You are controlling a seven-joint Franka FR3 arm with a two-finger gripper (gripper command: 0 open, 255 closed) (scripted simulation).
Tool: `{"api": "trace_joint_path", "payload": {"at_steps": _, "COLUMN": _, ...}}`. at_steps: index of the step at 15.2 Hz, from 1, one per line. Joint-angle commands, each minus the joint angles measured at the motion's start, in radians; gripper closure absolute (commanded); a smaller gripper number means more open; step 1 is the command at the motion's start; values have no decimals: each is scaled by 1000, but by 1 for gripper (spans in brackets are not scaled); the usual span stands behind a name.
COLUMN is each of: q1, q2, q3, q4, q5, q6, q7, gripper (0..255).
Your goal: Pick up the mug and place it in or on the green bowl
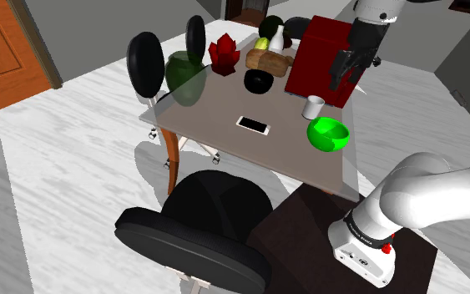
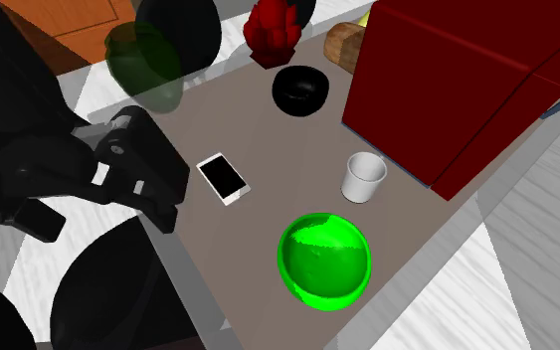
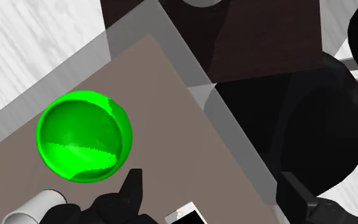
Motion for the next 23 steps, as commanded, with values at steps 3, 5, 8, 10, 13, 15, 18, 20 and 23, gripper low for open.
{"api": "trace_joint_path", "payload": {"at_steps": 3, "q1": -9, "q2": 23, "q3": -34, "q4": -25, "q5": -25, "q6": 52, "q7": -34, "gripper": 0}}
{"api": "trace_joint_path", "payload": {"at_steps": 5, "q1": -17, "q2": 51, "q3": -69, "q4": -44, "q5": -48, "q6": 104, "q7": -67, "gripper": 0}}
{"api": "trace_joint_path", "payload": {"at_steps": 8, "q1": -30, "q2": 104, "q3": -120, "q4": -64, "q5": -79, "q6": 185, "q7": -115, "gripper": 0}}
{"api": "trace_joint_path", "payload": {"at_steps": 10, "q1": -38, "q2": 145, "q3": -155, "q4": -70, "q5": -96, "q6": 239, "q7": -147, "gripper": 0}}
{"api": "trace_joint_path", "payload": {"at_steps": 13, "q1": -48, "q2": 217, "q3": -207, "q4": -70, "q5": -116, "q6": 319, "q7": -196, "gripper": 0}}
{"api": "trace_joint_path", "payload": {"at_steps": 15, "q1": -53, "q2": 270, "q3": -241, "q4": -63, "q5": -124, "q6": 372, "q7": -229, "gripper": 0}}
{"api": "trace_joint_path", "payload": {"at_steps": 18, "q1": -58, "q2": 359, "q3": -293, "q4": -43, "q5": -128, "q6": 449, "q7": -281, "gripper": 0}}
{"api": "trace_joint_path", "payload": {"at_steps": 20, "q1": -60, "q2": 423, "q3": -326, "q4": -23, "q5": -122, "q6": 499, "q7": -318, "gripper": 0}}
{"api": "trace_joint_path", "payload": {"at_steps": 23, "q1": -62, "q2": 527, "q3": -374, "q4": 17, "q5": -101, "q6": 568, "q7": -378, "gripper": 0}}
